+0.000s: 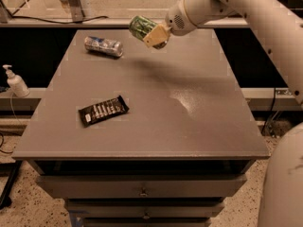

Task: Move green can near redbull can

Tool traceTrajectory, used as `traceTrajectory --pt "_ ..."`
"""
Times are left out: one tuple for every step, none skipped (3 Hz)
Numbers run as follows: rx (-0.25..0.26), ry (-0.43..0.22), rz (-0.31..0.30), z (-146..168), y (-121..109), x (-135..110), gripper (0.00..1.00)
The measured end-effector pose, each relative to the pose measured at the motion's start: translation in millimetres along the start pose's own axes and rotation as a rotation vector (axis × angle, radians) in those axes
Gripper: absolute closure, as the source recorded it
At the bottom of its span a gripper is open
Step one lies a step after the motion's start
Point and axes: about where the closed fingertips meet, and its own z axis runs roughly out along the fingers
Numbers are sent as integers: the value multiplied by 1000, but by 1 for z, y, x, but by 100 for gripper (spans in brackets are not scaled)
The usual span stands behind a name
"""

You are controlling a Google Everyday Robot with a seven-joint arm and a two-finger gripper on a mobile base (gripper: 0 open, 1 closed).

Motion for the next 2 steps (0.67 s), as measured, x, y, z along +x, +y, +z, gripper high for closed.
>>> traceTrajectory --pt "-23 25 -11 27 1 0 100" --pt "-46 41 -16 46 3 3 100"
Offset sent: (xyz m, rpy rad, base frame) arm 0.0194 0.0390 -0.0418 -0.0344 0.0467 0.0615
